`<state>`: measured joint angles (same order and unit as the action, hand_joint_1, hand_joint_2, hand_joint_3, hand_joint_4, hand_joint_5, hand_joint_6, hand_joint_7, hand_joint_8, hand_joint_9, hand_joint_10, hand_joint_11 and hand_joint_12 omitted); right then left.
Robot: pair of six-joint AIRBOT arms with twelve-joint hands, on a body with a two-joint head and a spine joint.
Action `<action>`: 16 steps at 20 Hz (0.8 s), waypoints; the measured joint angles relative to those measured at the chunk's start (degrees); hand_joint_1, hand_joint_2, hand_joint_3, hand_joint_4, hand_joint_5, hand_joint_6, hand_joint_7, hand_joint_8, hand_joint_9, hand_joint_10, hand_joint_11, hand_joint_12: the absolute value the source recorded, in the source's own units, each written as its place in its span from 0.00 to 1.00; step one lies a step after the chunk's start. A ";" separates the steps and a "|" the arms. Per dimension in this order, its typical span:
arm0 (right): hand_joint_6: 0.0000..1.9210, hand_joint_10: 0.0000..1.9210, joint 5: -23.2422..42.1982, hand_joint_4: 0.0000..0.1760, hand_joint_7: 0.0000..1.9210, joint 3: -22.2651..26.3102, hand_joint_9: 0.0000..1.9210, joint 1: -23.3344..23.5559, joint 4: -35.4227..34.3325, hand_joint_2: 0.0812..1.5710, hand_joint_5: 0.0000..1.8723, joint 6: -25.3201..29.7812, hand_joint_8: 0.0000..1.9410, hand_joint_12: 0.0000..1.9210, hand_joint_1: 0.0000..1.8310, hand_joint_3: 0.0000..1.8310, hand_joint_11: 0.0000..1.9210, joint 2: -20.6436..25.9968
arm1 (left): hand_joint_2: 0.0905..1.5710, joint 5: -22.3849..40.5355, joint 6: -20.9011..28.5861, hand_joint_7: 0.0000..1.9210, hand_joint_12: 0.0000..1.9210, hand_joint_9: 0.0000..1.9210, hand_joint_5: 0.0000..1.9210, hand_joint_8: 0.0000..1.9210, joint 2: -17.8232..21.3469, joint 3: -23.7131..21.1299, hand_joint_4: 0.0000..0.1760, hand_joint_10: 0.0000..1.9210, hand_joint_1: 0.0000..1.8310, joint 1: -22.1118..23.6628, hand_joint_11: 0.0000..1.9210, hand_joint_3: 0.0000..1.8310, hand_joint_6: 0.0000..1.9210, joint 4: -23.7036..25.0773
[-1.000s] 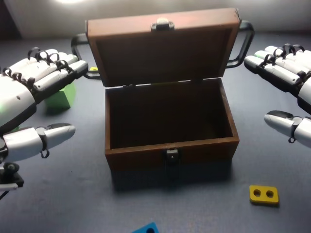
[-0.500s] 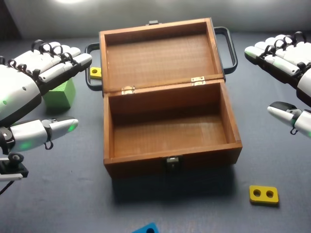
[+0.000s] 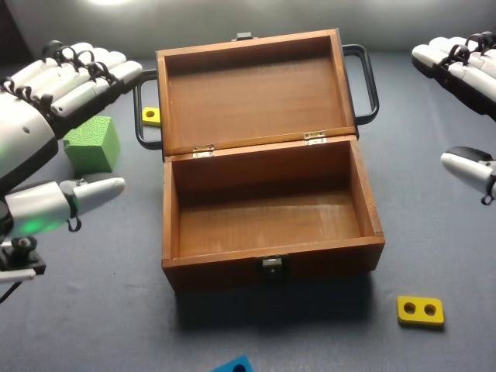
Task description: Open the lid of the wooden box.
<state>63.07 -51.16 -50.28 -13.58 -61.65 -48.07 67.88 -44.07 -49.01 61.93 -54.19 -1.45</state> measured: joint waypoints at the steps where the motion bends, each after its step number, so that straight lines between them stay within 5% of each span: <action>1: 0.00 0.02 0.50 0.00 0.00 0.48 0.04 -0.42 0.02 0.91 0.00 -0.02 0.00 0.68 0.25 0.00 0.00 0.24 | 0.85 0.31 -0.13 0.00 0.00 0.00 0.00 0.00 0.02 -0.33 0.00 0.00 0.20 -0.33 0.00 0.00 0.00 -0.22; 3: 0.00 0.01 1.25 0.00 0.00 0.87 0.01 -1.05 0.09 0.92 0.00 -0.02 0.00 0.59 0.23 0.00 0.00 0.66 | 0.85 0.63 -0.57 0.00 0.00 0.00 0.00 0.00 0.02 -0.55 0.00 0.00 0.17 -0.39 0.00 0.00 0.00 -0.31; 5: 0.00 0.00 2.14 0.00 0.00 1.44 0.00 -1.46 0.07 0.91 0.00 -0.07 0.00 0.33 0.20 0.00 0.00 1.40 | 0.84 1.70 -1.16 0.00 0.00 0.00 0.00 0.00 0.70 -1.03 0.00 0.00 0.16 -0.98 0.00 0.00 0.00 -0.63; 7: 0.00 0.00 3.87 0.00 0.00 1.90 0.00 -2.25 -0.15 0.87 0.00 -0.20 0.00 0.30 0.15 0.00 0.00 2.32 | 0.85 2.69 -1.22 0.00 0.00 0.00 0.00 0.00 0.70 -1.07 0.00 0.00 0.06 -1.20 0.00 0.00 0.00 -1.57; 8: 0.00 0.00 4.26 0.00 0.00 2.38 0.00 -2.34 -0.35 0.86 0.00 -0.44 0.00 0.20 0.14 0.00 0.00 2.78 | 0.86 2.99 -1.33 0.00 0.00 0.00 0.00 0.00 0.70 -1.16 0.00 0.00 0.02 -1.20 0.00 0.00 0.00 -2.14; 9: 0.00 0.00 5.33 0.00 0.00 2.62 0.00 -2.89 -0.13 0.85 0.00 -0.48 0.00 0.04 0.10 0.00 0.00 3.02 | 0.86 3.58 -1.51 0.00 0.00 0.00 0.00 0.00 0.70 -1.31 0.03 0.00 0.00 -1.22 0.00 0.00 0.00 -2.69; 10: 0.00 0.00 5.86 0.00 0.00 2.73 0.00 -3.23 0.09 0.87 0.00 -0.48 0.00 0.01 0.11 0.01 0.00 3.08 | 0.84 4.50 -1.57 0.00 0.00 0.00 0.00 0.00 0.70 -1.31 0.11 0.00 0.00 -1.66 0.00 0.00 0.00 -2.89; 11: 0.00 0.00 6.49 0.00 0.00 3.13 0.00 -3.50 0.09 0.87 0.00 -0.50 0.00 0.00 0.11 0.01 0.00 3.39 | 0.84 5.33 -1.57 0.00 0.00 0.00 0.00 0.00 0.70 -1.31 0.15 0.00 0.00 -2.05 0.00 0.00 0.00 -3.21; 12: 0.00 0.00 7.21 0.00 0.00 3.34 0.00 -3.96 -0.09 0.86 0.00 -0.50 0.00 0.20 0.16 0.01 0.00 3.74 | 0.87 5.95 -1.57 0.00 0.00 0.00 0.00 0.00 0.70 -1.31 0.14 0.00 0.03 -2.54 0.00 0.00 0.00 -3.96; 14: 0.00 0.02 8.87 0.00 0.00 3.80 0.04 -4.55 -0.55 0.89 0.00 -0.50 0.00 0.42 0.21 0.00 0.00 4.42 | 0.89 7.08 -1.68 0.00 0.10 0.00 0.00 0.00 0.63 -1.31 0.48 0.00 0.05 -3.15 0.00 0.00 0.00 -5.25; 15: 0.00 0.02 10.40 0.00 0.00 4.00 0.04 -5.25 -0.57 0.91 0.00 -0.52 0.00 0.45 0.18 0.01 0.00 4.55 | 0.89 7.58 -1.20 0.00 0.36 0.02 0.00 0.00 0.57 -1.29 0.78 0.00 0.08 -3.34 0.00 0.00 0.00 -5.73; 16: 0.00 0.02 11.13 0.00 0.00 4.02 0.03 -5.84 -0.55 0.91 0.00 -0.39 0.00 0.40 0.14 0.00 0.00 4.70 | 0.89 8.39 0.22 0.00 0.34 0.02 0.00 0.00 0.07 -0.85 0.79 0.00 0.07 -3.48 0.00 0.00 0.00 -6.01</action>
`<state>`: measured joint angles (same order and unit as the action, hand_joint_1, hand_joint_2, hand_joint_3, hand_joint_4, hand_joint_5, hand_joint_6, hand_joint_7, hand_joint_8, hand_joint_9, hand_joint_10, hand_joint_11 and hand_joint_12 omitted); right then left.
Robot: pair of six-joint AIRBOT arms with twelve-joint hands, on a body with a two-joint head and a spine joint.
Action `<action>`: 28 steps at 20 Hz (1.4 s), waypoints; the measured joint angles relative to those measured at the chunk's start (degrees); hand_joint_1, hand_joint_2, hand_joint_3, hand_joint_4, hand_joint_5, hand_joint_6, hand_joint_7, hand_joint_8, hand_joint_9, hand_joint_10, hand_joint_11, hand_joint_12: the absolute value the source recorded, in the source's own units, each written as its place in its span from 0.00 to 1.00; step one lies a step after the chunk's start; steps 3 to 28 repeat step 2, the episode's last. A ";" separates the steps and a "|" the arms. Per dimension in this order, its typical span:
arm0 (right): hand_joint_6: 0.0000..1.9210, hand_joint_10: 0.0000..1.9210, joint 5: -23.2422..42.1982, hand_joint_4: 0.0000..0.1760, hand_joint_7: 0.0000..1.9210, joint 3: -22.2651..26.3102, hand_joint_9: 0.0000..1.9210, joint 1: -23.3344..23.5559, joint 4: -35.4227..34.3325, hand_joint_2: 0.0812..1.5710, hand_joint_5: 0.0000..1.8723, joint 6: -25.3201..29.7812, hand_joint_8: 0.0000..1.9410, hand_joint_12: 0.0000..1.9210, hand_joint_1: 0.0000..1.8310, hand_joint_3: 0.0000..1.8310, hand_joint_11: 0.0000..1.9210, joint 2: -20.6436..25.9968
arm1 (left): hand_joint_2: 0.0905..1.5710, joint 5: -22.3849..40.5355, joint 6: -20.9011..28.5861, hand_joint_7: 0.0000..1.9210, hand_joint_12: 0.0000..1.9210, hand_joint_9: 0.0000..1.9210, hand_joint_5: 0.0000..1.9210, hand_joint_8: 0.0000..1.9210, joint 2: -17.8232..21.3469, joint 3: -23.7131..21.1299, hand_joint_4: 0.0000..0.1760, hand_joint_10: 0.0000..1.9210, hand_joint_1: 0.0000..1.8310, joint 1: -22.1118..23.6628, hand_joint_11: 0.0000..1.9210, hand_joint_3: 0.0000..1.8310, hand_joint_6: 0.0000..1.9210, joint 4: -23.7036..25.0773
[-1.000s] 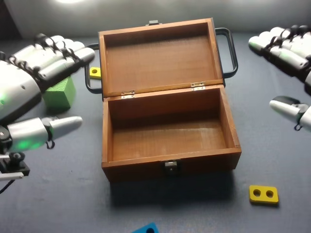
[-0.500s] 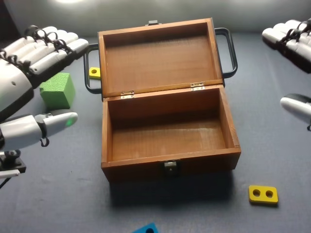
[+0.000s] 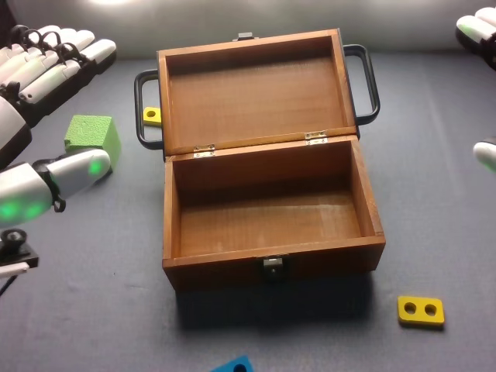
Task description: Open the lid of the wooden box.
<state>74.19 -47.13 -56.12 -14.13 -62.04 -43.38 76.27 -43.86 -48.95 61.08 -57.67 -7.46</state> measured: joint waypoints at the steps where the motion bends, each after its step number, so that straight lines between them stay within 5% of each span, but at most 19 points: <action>1: 0.00 0.01 1.05 0.03 0.00 0.11 0.01 -0.66 -0.15 0.90 0.00 0.59 0.00 0.26 0.15 0.00 0.00 0.09 | 0.89 1.40 2.40 0.00 0.22 0.02 0.00 0.00 -0.90 1.01 0.68 0.00 0.06 -0.31 0.00 0.00 0.00 0.09; 2: 0.00 0.00 1.86 0.01 0.00 0.15 0.00 -1.22 -0.28 0.89 0.00 0.92 0.00 0.14 0.15 0.00 0.00 0.20 | 0.89 2.08 3.80 0.00 0.04 0.00 0.00 0.00 -1.33 1.62 0.69 0.00 0.05 -0.48 0.00 0.00 0.00 0.17; 28: 0.00 0.00 1.86 0.01 0.00 0.15 0.00 -1.22 -0.28 0.89 0.00 0.92 0.00 0.14 0.15 0.00 0.00 0.20 | 0.89 2.08 3.80 0.00 0.04 0.00 0.00 0.00 -1.33 1.62 0.69 0.00 0.05 -0.48 0.00 0.00 0.00 0.17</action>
